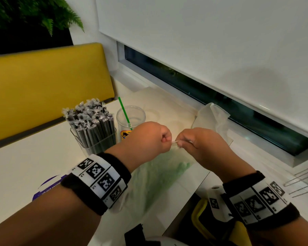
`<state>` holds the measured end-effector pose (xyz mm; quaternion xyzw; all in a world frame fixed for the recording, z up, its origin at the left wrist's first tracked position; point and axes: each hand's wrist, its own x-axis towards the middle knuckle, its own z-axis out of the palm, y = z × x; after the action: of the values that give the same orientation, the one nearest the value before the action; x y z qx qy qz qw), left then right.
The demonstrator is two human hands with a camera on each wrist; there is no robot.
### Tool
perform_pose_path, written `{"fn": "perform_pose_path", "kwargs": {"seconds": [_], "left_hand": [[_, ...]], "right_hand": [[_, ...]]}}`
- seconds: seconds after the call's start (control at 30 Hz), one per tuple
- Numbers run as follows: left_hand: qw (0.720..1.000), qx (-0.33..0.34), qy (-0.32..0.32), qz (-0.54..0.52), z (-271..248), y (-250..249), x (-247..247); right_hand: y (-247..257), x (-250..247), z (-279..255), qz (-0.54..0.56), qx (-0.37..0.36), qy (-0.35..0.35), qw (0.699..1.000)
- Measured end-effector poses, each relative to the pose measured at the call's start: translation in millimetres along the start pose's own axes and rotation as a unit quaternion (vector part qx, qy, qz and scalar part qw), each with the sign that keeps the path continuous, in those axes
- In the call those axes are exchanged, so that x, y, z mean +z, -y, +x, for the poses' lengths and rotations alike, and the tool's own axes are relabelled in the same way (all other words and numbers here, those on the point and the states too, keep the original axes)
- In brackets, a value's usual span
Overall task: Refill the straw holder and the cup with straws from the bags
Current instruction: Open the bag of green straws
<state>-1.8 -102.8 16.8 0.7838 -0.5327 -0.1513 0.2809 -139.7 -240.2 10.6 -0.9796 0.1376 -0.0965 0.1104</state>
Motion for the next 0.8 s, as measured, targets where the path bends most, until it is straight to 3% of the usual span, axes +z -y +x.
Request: {"fn": "perform_pose_path", "kwargs": {"seconds": [0.17, 0.33, 0.47, 0.53, 0.63, 0.7, 0.8], "left_hand": [[0.997, -0.053, 0.029, 0.056, -17.5, 20.0, -7.8], [0.977, -0.127, 0.132, 0.109, -50.8, 53.9, -8.8], [0.964, -0.118, 0.209, 0.117, -50.8, 63.6, -0.3], [0.976, -0.08, 0.187, 0.081, -33.2, 58.2, 9.6], [0.994, -0.044, 0.103, -0.005, 2.8, 44.0, 27.0], [0.997, -0.022, 0.076, -0.027, 22.9, 37.4, 37.5], [0.995, -0.021, 0.052, -0.081, 37.8, 38.6, 50.3]], "right_hand": [[-24.5, -8.9, -2.4, 0.002, 0.059, -0.033, 0.998], [-44.6, 0.5, -6.0, 0.014, 0.109, -0.039, 0.993], [-42.6, 14.5, -3.5, 0.006, 0.08, 0.001, 0.997], [-34.6, 21.4, 2.1, 0.006, 0.032, 0.031, 0.999], [-24.9, 30.5, 9.8, -0.004, -0.029, 0.032, 0.999], [-22.1, 32.3, 10.2, -0.018, -0.047, -0.008, 0.999], [-19.3, 37.9, 4.5, -0.124, -0.072, -0.106, 0.984]]}}
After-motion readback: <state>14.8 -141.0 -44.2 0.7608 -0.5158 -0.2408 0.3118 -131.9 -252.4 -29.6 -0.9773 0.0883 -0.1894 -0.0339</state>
